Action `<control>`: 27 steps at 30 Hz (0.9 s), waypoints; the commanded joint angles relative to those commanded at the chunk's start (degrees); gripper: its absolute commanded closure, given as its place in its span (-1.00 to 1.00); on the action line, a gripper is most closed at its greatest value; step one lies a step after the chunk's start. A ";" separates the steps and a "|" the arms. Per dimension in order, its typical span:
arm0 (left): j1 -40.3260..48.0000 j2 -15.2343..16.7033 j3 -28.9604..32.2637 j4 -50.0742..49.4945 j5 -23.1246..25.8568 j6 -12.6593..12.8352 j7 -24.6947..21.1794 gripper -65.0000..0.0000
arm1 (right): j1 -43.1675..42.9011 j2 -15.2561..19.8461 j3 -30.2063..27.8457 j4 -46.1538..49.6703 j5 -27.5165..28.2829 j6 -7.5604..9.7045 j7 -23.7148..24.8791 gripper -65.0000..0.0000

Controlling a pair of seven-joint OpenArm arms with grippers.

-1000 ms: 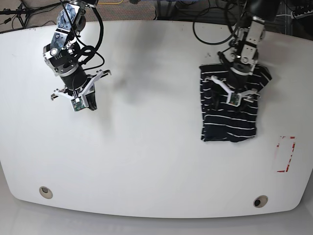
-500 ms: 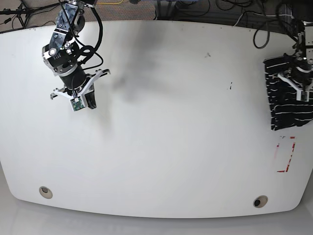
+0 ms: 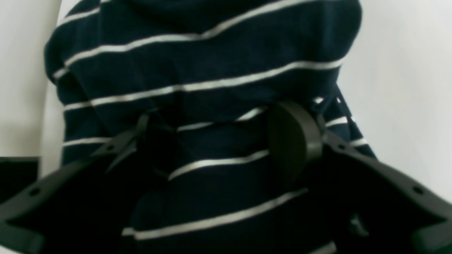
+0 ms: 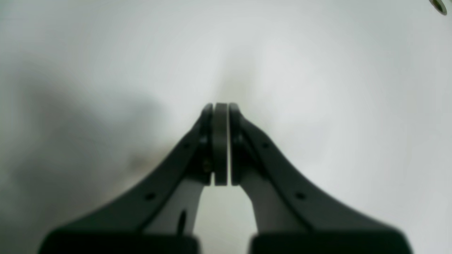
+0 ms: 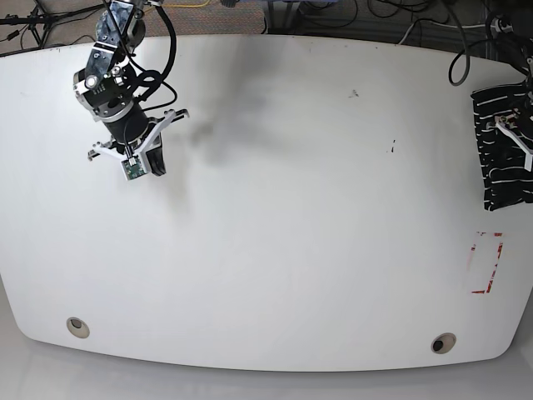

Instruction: Fold the T-shirt properly

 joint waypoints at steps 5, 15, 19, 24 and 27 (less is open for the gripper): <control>2.20 2.64 -2.99 14.33 0.00 0.35 1.93 -0.20 | -2.37 0.26 2.11 0.09 1.23 0.00 2.90 1.00; 8.26 19.16 -5.54 36.22 8.00 0.53 1.85 -0.09 | -7.74 1.32 5.89 0.26 5.63 0.00 8.00 1.00; 13.10 27.78 -5.45 41.58 13.27 0.18 1.85 -0.03 | -12.04 1.14 7.74 -0.09 6.86 0.00 15.12 1.00; 24.00 34.11 -4.92 43.69 13.89 0.09 1.49 0.02 | -17.14 0.97 8.26 0.00 7.38 0.00 17.85 1.00; 28.84 35.87 -4.92 43.34 13.89 0.00 -0.62 0.02 | -19.69 0.97 9.41 -0.09 9.67 0.00 17.85 1.00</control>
